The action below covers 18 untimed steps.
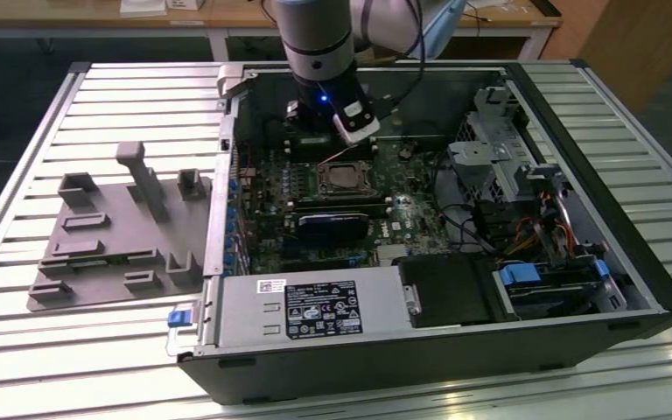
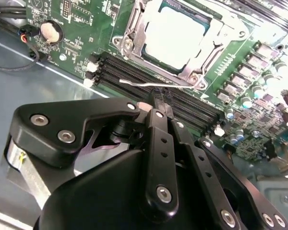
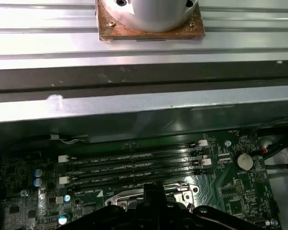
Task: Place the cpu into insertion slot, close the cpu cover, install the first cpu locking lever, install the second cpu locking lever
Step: 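Install the first cpu locking lever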
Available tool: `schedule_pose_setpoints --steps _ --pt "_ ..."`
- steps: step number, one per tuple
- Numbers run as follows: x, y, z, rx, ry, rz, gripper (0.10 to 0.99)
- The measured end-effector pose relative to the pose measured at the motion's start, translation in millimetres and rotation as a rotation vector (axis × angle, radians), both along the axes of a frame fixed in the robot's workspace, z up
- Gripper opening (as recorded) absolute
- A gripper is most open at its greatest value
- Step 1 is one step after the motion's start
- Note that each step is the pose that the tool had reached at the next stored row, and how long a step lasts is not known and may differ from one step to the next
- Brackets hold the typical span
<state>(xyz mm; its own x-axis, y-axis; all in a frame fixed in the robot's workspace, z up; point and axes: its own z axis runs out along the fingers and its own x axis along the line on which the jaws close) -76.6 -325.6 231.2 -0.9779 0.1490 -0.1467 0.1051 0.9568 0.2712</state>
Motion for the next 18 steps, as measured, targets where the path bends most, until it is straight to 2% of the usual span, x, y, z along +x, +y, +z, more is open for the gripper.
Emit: schedule_pose_setpoints --steps 6,18 --pt "5.3 0.0 -8.7 0.0 0.0 -0.001 0.102" --pt "13.3 4.5 -13.6 0.0 0.0 -0.019 0.102"
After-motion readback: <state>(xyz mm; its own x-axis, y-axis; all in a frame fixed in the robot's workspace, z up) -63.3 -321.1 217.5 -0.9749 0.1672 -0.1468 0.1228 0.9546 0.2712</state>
